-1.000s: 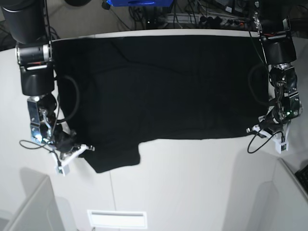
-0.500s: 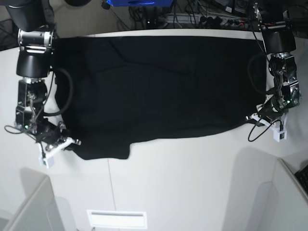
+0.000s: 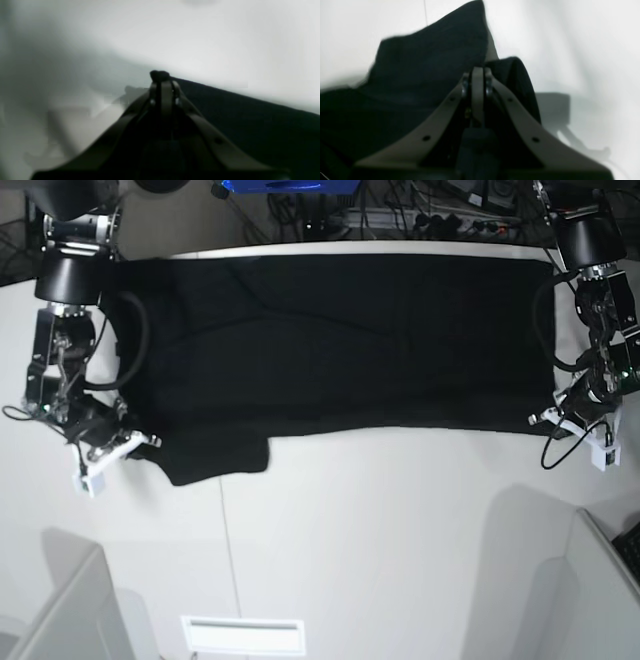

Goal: Fold the T-shirt properly
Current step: 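Lift the hem with both grippers and fold it over toward the collar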

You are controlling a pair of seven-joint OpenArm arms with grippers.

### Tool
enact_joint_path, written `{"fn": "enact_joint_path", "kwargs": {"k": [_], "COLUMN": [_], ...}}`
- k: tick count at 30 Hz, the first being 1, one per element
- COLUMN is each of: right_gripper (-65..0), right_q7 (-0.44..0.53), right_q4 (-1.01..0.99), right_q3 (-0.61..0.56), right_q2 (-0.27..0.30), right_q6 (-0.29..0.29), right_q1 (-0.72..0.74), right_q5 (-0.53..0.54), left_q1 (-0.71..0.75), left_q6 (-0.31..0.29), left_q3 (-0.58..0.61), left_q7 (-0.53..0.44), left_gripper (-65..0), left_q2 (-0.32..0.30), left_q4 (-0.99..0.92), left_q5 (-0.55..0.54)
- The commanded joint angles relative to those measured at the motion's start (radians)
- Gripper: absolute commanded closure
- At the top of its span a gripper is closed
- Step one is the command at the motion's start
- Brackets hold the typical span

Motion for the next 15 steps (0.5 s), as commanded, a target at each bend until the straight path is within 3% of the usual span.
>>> {"fn": "enact_joint_path", "kwargs": {"k": [1,6,15], "right_gripper": [0.0,0.0,0.0], "right_q7": [0.021,-0.029,-0.049], "right_q4": [0.036,0.112,0.241], "right_q3": [0.018,0.082,0.116], "right_q2": [0.013,-0.021,-0.029], "right_q6": [0.003,0.003,0.003], "right_q1": [0.009,-0.049,-0.148], "right_q5": [0.010,0.010,0.012], "left_q1": [0.010,0.054,0.099], "left_q6": [-0.007,-0.008,-0.010], "left_q3": [-0.011,-0.012,-0.012], "left_q7": [-0.006,-0.006,-0.005], "left_gripper": [0.0,0.0,0.0], "left_q2": [-0.015,-0.015,-0.016], "left_q4": [0.035,0.075,0.117], "left_q5": [-0.005,-0.005,-0.007]}}
